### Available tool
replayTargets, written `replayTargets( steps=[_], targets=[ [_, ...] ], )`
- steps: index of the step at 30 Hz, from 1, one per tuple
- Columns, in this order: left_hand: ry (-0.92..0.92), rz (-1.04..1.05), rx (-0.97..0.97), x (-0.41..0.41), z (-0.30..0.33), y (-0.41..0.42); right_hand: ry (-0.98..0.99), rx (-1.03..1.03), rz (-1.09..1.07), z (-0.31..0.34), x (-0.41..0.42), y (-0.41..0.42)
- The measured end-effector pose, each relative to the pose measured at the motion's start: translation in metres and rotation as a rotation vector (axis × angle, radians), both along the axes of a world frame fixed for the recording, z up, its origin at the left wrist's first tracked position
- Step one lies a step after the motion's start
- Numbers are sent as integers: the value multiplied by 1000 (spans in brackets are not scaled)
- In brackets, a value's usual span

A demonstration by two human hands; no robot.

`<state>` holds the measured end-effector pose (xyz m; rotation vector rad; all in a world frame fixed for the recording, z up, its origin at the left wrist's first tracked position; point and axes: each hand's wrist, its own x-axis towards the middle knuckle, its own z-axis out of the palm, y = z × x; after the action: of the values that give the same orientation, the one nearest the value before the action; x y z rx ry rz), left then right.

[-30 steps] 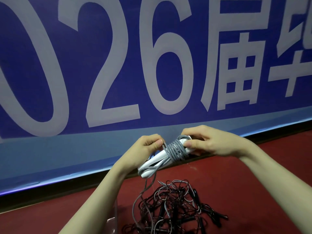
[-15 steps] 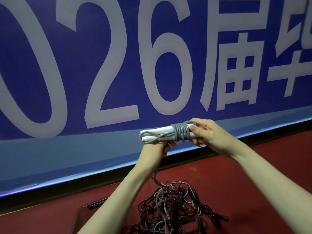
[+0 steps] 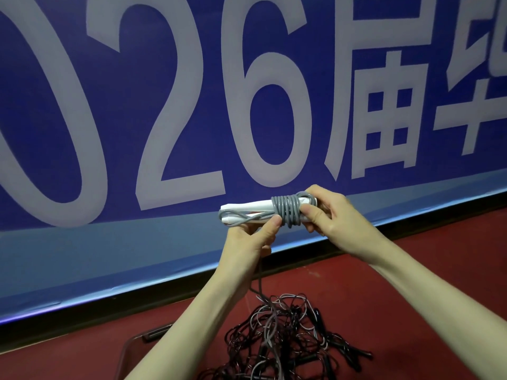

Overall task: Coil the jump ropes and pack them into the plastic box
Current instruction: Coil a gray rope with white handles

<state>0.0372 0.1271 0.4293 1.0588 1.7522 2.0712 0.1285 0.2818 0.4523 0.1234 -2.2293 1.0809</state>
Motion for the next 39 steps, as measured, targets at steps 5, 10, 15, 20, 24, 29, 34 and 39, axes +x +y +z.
replayTargets(
  steps=[5, 10, 15, 20, 24, 29, 34, 39],
  targets=[
    [-99, -7, 43, 4, 1, -2, 79, -12, -32, -2, -1, -18],
    [-139, 72, 15, -3, 6, -6, 143, 2, -80, -1, -7, -32],
    [-83, 83, -9, -6, 11, -8, 146, 9, -109, -5, -12, -30],
    [93, 98, -161, -9, 13, -8, 179, 107, -156, -5, -10, -26],
    [203, 85, -280, -13, 11, -6, 209, 214, -187, -3, -6, -22],
    [358, 155, -449, -6, 4, 3, 185, 299, -273, -12, -4, -12],
    [577, 178, -645, -6, 4, -2, 147, 319, -350, -20, -7, -4],
    [672, 224, -720, -13, 0, -10, 98, 347, -386, -26, -10, -3]
  ],
)
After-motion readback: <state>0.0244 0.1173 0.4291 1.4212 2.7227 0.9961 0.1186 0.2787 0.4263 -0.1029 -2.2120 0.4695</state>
